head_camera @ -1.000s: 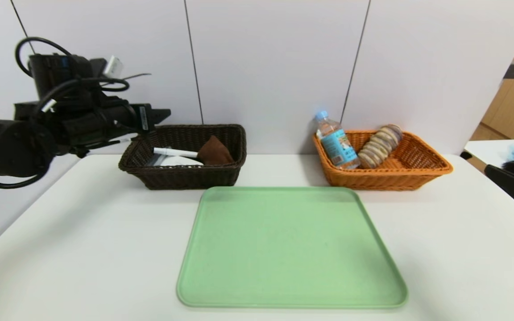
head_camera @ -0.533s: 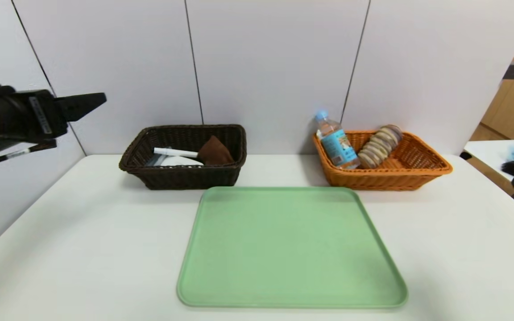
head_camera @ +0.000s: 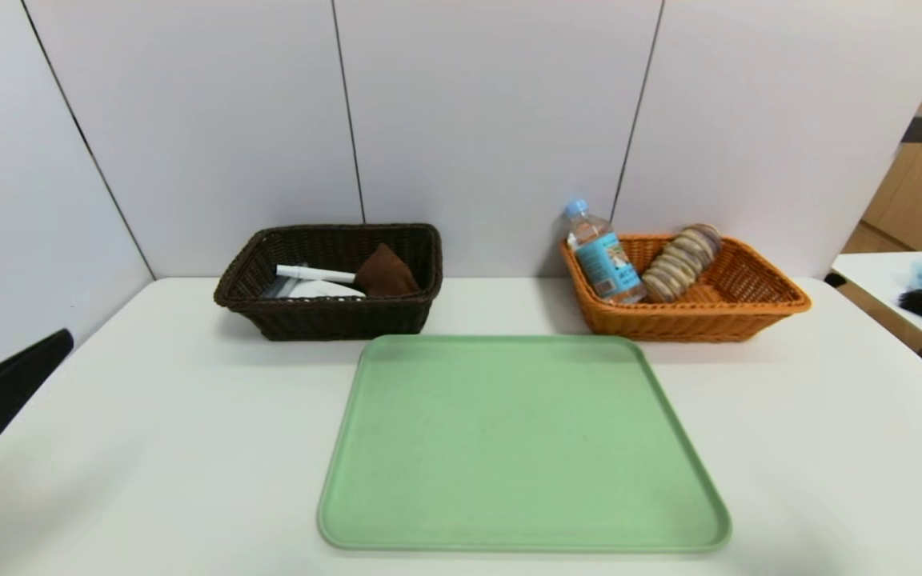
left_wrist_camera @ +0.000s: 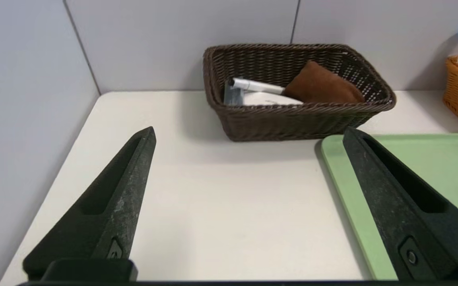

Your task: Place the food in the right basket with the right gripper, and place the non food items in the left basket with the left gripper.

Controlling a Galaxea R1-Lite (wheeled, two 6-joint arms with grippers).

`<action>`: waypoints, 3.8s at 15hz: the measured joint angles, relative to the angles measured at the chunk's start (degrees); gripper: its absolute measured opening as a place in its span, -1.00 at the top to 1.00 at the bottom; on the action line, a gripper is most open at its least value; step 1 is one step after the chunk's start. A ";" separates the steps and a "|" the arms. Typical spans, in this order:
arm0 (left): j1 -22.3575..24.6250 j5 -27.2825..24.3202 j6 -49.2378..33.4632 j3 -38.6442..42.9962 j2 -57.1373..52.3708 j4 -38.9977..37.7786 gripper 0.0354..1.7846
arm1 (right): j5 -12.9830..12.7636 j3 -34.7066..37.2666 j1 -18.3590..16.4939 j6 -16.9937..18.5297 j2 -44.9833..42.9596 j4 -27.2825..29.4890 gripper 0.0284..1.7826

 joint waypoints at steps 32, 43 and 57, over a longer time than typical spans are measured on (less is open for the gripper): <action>0.79 -3.75 8.57 18.96 -38.86 17.23 -0.89 | -0.11 9.42 -0.50 -6.22 -37.88 27.78 -0.90; 0.27 2.39 4.90 22.54 -44.78 24.80 -0.89 | -6.29 15.04 -0.44 -2.94 -38.02 27.72 -0.90; 0.27 2.78 3.22 22.91 -44.87 23.78 -0.89 | -6.29 15.13 -0.50 -2.89 -38.02 27.39 -0.90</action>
